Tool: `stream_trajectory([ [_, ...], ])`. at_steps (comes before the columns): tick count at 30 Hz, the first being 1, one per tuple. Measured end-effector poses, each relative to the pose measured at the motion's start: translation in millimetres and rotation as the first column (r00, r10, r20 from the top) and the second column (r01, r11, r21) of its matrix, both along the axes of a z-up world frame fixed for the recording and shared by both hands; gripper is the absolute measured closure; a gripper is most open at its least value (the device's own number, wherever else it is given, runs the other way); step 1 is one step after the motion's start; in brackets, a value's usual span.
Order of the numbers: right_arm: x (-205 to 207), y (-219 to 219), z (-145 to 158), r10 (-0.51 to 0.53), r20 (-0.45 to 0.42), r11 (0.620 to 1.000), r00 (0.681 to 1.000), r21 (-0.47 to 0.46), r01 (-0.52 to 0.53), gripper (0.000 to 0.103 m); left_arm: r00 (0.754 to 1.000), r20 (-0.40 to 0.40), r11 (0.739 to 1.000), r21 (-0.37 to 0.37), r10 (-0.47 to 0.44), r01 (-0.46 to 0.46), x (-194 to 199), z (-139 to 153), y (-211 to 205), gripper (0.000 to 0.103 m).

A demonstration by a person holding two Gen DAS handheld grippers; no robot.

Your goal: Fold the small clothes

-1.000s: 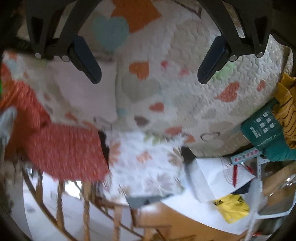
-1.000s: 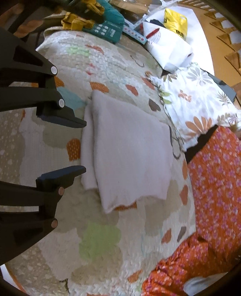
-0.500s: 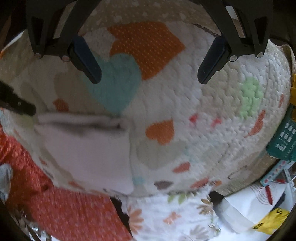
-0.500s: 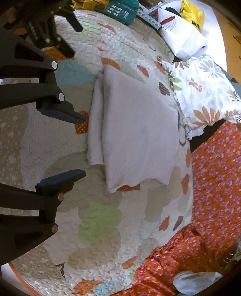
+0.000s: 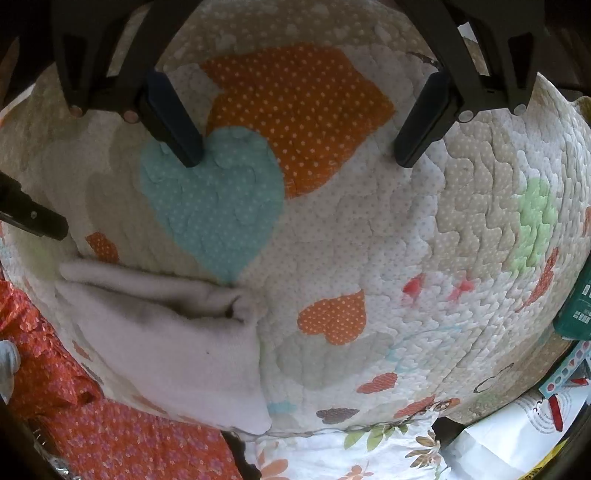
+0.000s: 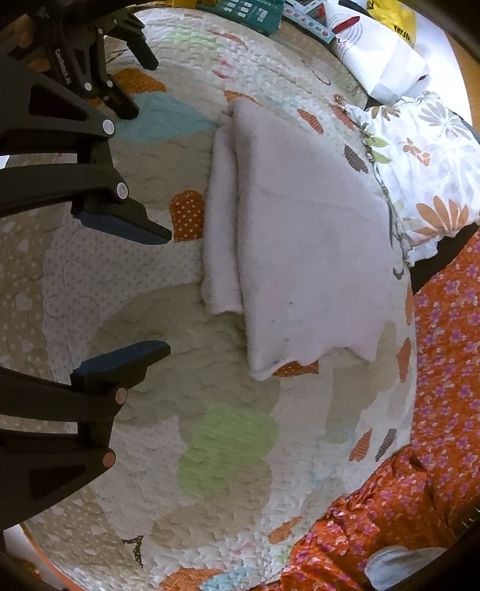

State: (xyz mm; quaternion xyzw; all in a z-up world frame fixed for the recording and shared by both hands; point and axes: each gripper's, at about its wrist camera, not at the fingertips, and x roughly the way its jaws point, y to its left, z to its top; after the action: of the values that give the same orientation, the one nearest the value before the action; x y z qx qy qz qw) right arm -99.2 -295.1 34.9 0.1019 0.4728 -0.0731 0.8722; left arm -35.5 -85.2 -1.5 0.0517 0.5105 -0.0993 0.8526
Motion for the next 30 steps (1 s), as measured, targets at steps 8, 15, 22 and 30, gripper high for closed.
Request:
stream_trajectory([
  [8,2.1,6.3,-2.5,0.016,-0.008,1.0,1.0,-0.016,-0.016,0.041,1.0,0.005,1.0,0.011,-0.007,0.007,-1.0,-0.8,-2.1,0.0],
  [15,3.1,6.6,-3.6,0.017,-0.014,1.0,1.0,-0.017,-0.017,0.041,1.0,-0.003,1.0,-0.011,-0.005,0.005,0.4,-1.5,1.3,0.0],
  [22,1.8,9.0,-3.5,0.023,-0.011,0.999,1.0,-0.025,-0.023,0.04,1.0,0.0,0.999,-0.033,0.012,-0.012,2.6,-0.6,4.4,0.0],
  [30,0.2,14.0,-2.5,0.032,-0.009,0.999,0.999,-0.043,-0.032,0.04,1.0,0.009,0.999,-0.026,0.021,-0.021,-0.8,0.0,1.1,0.0],
])
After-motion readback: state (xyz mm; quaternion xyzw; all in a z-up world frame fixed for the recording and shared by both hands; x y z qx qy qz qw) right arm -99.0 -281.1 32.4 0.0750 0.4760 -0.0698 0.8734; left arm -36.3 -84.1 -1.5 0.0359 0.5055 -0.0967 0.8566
